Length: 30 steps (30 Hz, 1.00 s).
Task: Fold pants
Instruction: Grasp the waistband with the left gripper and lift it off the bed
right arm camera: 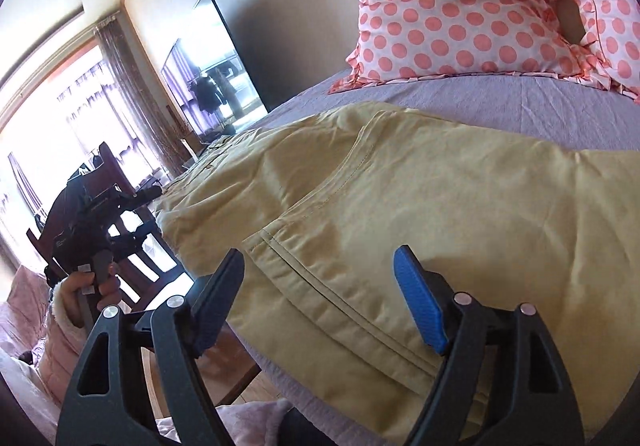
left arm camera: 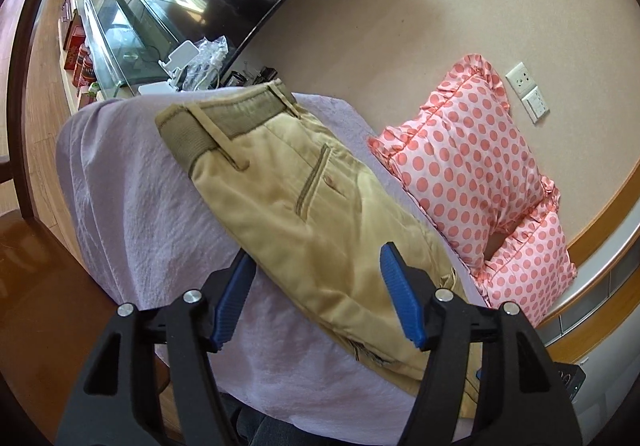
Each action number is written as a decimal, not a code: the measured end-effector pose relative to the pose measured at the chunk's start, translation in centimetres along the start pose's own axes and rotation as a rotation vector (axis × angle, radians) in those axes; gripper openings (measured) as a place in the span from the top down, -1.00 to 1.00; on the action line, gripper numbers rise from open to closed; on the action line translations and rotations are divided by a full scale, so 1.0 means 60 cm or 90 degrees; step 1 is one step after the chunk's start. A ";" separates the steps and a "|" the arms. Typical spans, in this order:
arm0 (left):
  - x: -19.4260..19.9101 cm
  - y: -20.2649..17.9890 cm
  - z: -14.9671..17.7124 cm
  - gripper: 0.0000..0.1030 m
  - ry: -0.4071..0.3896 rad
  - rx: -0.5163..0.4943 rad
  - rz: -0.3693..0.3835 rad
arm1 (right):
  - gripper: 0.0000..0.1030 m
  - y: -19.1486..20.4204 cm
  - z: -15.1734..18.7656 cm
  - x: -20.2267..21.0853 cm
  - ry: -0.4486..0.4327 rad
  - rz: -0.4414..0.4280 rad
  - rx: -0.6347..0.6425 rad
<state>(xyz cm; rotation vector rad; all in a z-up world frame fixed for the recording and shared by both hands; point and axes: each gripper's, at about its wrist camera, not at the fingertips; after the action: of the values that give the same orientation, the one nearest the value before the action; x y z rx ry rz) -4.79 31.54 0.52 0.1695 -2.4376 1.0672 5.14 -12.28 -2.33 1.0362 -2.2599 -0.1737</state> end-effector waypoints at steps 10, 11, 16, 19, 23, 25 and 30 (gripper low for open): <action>-0.032 0.001 -0.036 -0.34 0.010 -0.009 -0.038 | -0.56 0.000 0.002 -0.007 -0.002 -0.017 -0.012; -0.031 0.000 -0.036 -0.34 0.012 -0.005 -0.045 | -0.56 0.001 0.002 -0.006 -0.003 -0.017 -0.012; -0.022 -0.009 -0.026 -0.36 0.037 0.025 -0.069 | -0.56 -0.004 0.001 -0.006 -0.009 -0.022 -0.019; -0.028 -0.020 -0.023 -0.43 0.033 0.011 -0.083 | -0.56 -0.008 0.001 -0.009 -0.012 -0.025 -0.023; -0.045 -0.026 -0.038 -0.39 0.047 0.032 -0.074 | -0.57 -0.008 0.002 -0.008 -0.020 -0.030 -0.027; -0.061 -0.030 -0.048 -0.25 0.058 0.038 -0.068 | -0.57 -0.009 0.003 -0.007 -0.023 -0.033 -0.028; -0.074 -0.032 -0.063 0.61 0.037 0.030 -0.069 | -0.57 -0.015 0.006 -0.001 -0.031 -0.045 -0.035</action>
<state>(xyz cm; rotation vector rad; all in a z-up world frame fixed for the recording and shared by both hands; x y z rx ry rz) 1.09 32.60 1.96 0.2799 -2.3248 1.0678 5.52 -12.88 -2.98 1.0946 -2.2503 -0.2922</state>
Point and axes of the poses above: each gripper's, at about its wrist camera, not at the fingertips, and x roughly against the way its jaws point, y to its left, z to its underside
